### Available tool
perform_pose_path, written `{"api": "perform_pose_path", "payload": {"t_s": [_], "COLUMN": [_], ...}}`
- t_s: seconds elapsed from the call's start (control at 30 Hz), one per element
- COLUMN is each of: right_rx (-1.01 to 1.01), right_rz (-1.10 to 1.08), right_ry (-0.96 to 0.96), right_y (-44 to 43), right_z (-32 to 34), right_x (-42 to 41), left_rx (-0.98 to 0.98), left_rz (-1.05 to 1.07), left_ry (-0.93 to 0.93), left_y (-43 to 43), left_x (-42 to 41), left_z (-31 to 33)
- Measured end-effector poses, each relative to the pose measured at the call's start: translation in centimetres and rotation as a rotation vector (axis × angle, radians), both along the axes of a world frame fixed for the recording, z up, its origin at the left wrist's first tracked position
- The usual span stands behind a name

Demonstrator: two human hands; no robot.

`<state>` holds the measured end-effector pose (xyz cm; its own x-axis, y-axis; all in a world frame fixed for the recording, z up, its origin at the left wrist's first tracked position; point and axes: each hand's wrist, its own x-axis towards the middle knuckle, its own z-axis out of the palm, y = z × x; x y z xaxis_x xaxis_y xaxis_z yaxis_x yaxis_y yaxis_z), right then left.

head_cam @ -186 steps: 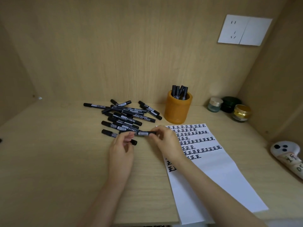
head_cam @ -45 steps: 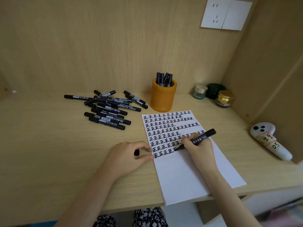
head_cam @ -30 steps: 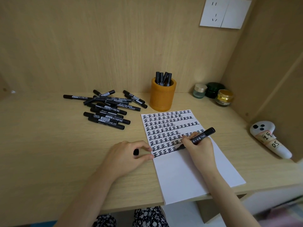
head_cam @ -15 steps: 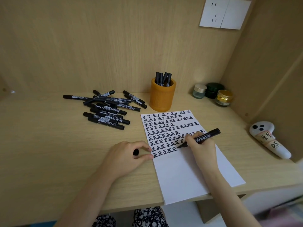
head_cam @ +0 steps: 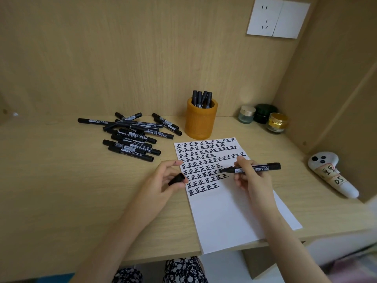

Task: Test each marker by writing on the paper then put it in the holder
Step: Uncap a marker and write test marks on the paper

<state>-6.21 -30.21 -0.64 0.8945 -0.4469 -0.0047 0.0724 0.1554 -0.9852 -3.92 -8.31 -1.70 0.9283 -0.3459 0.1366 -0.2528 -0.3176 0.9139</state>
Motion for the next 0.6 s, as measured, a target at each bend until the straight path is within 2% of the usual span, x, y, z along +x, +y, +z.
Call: {"api": "perform_pose_path", "payload": {"t_s": [0.1, 0.23, 0.37, 0.6], "right_rx": [0.06, 0.002, 0.052, -0.028], "right_rz": [0.053, 0.125, 0.176, 0.199], "right_ry": [-0.029, -0.048, -0.07, -0.104], "right_y": [0.6, 1.5, 2.4, 3.5], "right_z": [0.7, 1.4, 1.8, 1.7], "right_x": [-0.2, -0.2, -0.3, -0.6], "left_rx": [-0.102, -0.199, -0.197, -0.24], "left_rz": [0.022, 0.05, 0.079, 0.134], "left_ry": [0.035, 0.021, -0.008, 0.005], "left_y": [-0.2, -0.5, -0.6, -0.9], "left_x": [-0.5, -0.8, -0.9, -0.9], "left_z": [0.5, 0.8, 1.1, 0.9]}}
